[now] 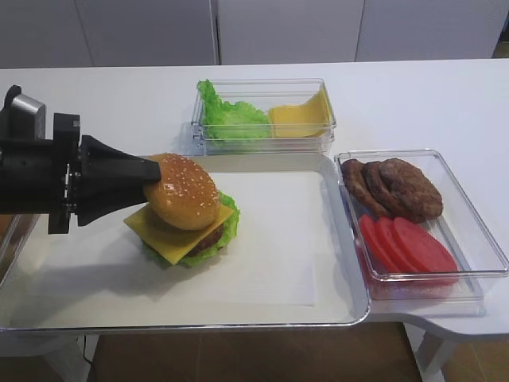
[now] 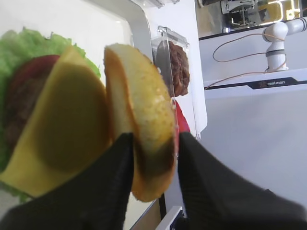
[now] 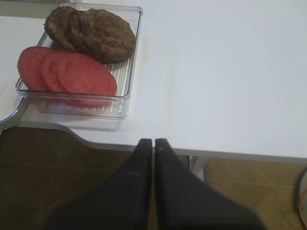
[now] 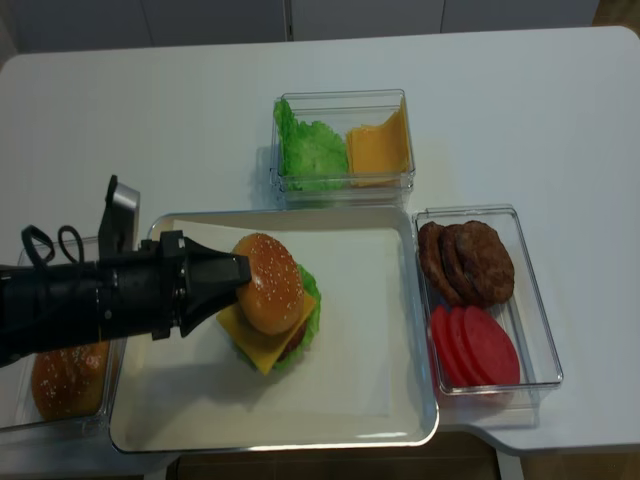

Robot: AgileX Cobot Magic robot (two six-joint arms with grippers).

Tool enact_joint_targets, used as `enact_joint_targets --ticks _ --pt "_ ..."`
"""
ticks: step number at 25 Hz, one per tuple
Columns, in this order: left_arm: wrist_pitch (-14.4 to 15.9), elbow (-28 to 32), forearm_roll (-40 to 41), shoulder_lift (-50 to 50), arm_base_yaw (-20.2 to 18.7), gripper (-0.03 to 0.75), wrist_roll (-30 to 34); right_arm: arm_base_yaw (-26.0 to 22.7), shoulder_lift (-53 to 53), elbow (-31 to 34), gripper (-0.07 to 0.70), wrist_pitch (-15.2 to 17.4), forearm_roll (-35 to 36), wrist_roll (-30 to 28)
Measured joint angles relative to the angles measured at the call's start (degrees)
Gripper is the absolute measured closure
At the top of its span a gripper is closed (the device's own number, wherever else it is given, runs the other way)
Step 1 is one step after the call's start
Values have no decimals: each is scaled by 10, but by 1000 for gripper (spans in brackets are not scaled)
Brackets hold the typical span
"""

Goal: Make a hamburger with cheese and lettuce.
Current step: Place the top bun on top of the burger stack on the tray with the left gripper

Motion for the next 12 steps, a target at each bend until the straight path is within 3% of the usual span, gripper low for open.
enact_joint_targets --ticks 12 --pt "0 0 20 0 0 476 0 0 0 0 624 0 0 0"
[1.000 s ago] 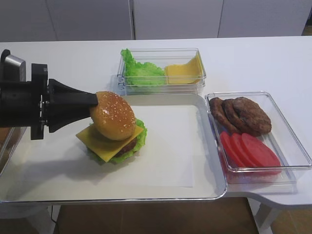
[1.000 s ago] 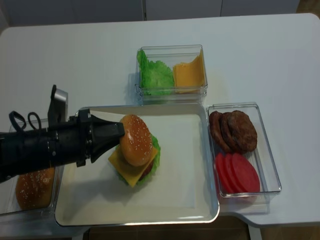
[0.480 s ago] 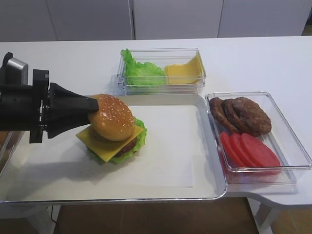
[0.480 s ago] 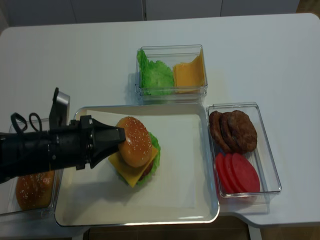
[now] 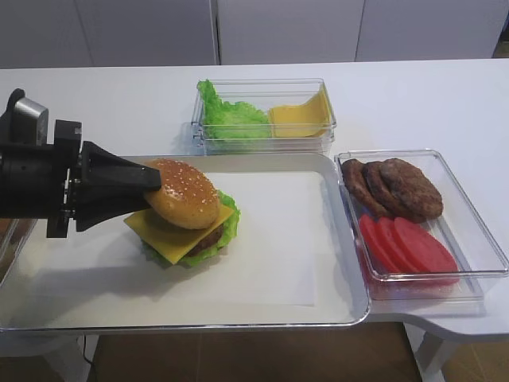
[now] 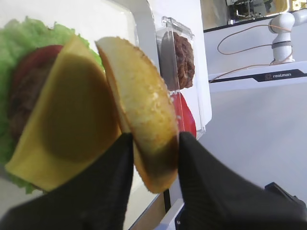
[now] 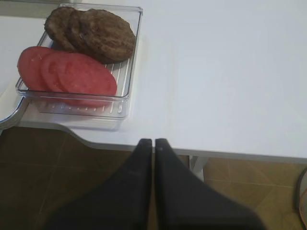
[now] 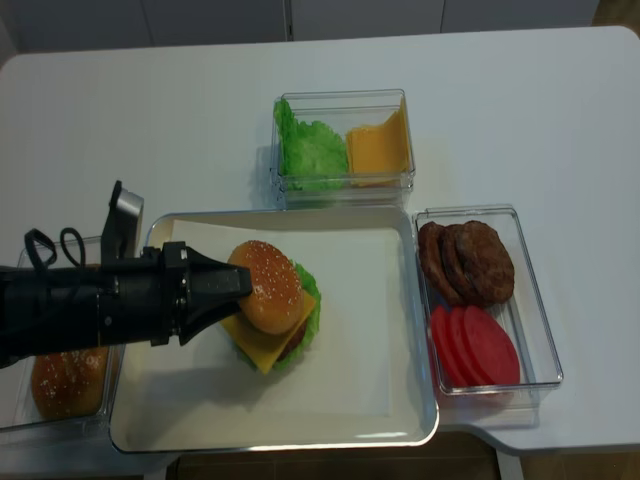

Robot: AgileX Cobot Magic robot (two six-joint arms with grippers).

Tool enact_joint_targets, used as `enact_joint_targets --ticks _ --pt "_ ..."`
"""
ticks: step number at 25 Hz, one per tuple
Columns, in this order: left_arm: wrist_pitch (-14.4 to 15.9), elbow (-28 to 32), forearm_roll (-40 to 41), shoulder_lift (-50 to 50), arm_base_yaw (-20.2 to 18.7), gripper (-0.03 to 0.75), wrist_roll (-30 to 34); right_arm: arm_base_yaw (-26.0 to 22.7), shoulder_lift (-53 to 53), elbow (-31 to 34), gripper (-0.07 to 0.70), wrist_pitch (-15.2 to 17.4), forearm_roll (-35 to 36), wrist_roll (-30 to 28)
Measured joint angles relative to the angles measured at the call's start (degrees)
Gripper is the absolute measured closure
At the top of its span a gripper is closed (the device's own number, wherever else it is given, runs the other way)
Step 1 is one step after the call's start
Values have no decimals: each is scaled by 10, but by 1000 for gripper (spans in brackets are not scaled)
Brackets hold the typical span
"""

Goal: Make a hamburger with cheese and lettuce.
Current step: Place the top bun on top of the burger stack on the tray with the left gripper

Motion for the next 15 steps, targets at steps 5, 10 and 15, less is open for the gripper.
enact_joint_targets --ticks 5,10,15 --pt "0 0 1 0 0 476 0 0 0 0 624 0 0 0" --pt "0 0 20 0 0 476 -2 0 0 0 624 0 0 0" --pt "0 0 29 0 0 476 -3 0 0 0 624 0 0 0"
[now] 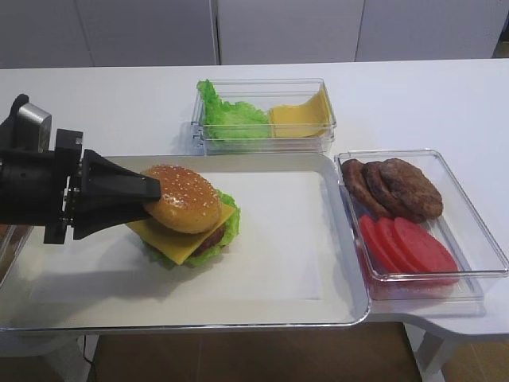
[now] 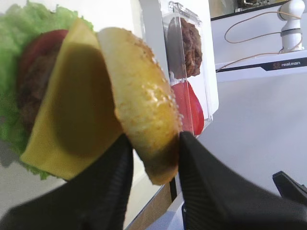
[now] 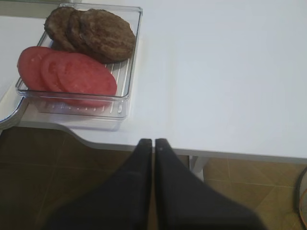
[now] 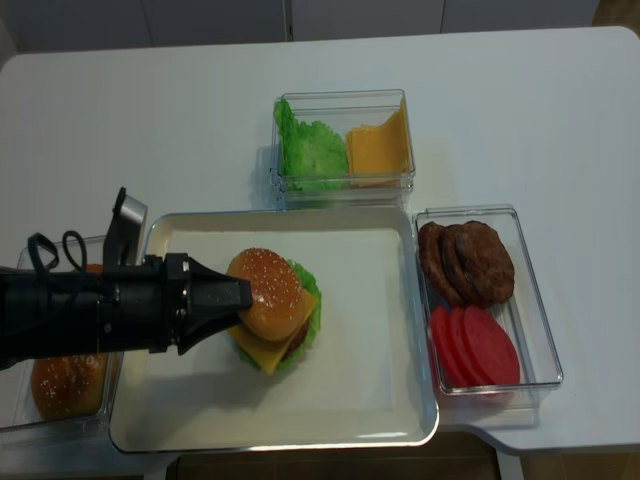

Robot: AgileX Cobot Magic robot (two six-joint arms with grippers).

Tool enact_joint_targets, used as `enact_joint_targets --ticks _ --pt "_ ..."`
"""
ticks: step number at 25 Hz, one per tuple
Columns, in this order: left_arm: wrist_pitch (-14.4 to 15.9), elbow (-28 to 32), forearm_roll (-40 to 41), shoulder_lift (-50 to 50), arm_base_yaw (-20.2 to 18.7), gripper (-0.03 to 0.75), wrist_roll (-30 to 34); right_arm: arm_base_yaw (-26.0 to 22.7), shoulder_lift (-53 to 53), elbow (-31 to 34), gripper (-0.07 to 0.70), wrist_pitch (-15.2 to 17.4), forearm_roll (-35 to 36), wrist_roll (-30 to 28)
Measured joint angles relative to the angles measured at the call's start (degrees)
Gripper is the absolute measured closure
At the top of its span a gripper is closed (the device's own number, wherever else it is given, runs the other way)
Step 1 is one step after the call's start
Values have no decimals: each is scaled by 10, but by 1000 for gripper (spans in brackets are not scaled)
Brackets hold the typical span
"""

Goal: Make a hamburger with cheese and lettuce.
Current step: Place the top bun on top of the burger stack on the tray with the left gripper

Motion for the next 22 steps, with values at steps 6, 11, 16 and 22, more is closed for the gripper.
enact_joint_targets --ticks 6,11,16,22 --pt "0 0 0 0 0 476 -1 0 0 0 624 0 0 1" --pt "0 0 1 0 0 475 -5 0 0 0 624 0 0 1" --pt "0 0 1 0 0 476 -7 0 0 0 624 0 0 1" --pt "0 0 2 0 0 475 -10 0 0 0 624 0 0 1"
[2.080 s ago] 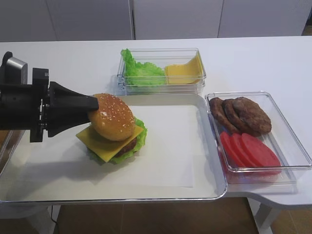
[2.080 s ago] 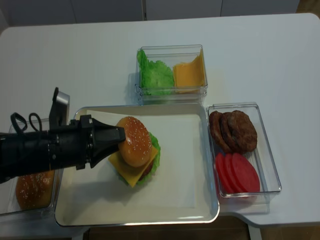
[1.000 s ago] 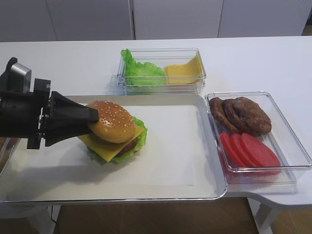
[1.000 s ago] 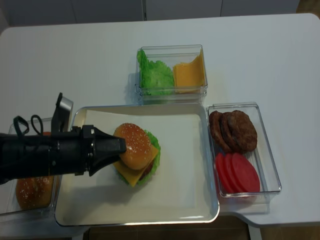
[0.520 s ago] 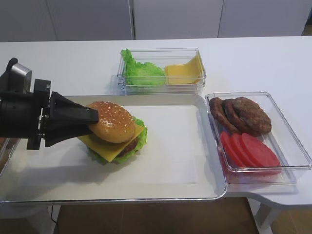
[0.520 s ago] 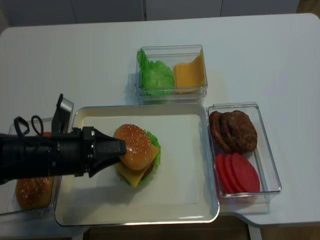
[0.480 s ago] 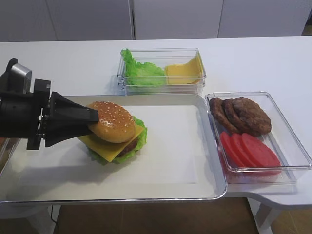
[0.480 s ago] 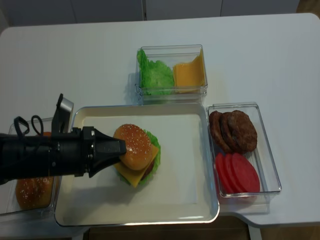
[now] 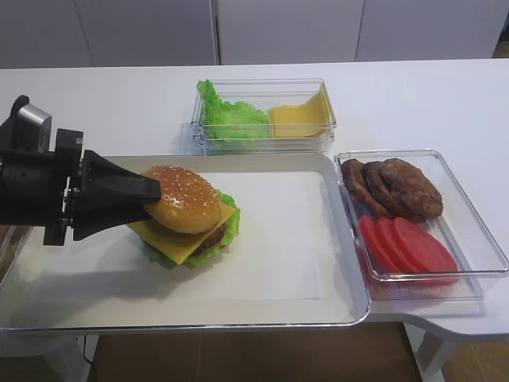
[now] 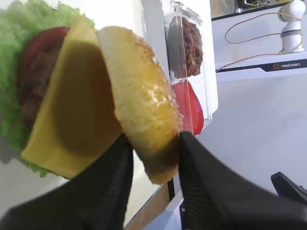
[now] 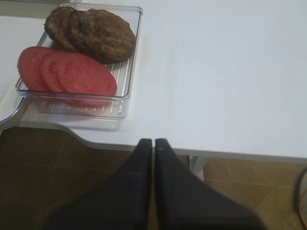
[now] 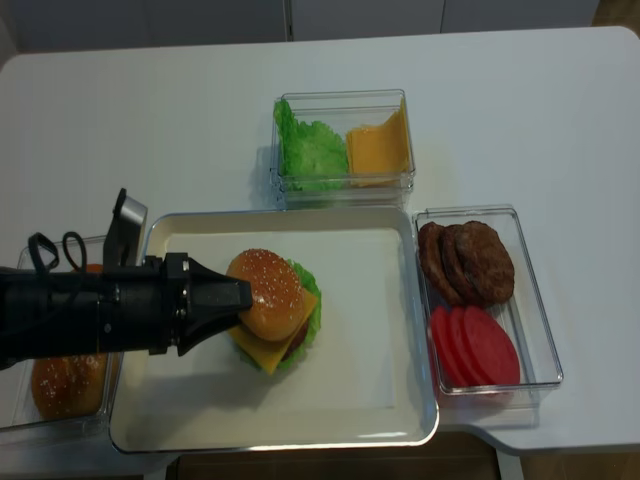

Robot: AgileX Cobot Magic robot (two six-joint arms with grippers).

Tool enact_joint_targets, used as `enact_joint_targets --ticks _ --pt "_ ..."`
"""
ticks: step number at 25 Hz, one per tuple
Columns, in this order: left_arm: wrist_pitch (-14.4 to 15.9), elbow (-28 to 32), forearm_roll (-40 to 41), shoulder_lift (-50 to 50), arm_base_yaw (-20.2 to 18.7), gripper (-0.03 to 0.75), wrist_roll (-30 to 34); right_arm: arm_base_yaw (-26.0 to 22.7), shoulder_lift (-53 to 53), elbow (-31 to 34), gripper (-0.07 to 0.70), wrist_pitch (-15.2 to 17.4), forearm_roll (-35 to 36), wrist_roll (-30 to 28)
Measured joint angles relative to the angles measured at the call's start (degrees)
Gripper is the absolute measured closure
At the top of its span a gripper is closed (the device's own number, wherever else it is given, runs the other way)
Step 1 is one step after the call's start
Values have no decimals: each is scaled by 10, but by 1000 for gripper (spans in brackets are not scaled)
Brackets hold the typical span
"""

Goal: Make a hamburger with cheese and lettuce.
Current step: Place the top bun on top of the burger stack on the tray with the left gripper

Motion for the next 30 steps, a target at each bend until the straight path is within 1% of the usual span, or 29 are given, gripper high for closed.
enact_joint_targets --ticks 18,30 --pt "-3 0 0 0 0 475 -11 0 0 0 624 0 0 0" --pt "-21 0 0 0 0 475 -11 0 0 0 624 0 0 0"
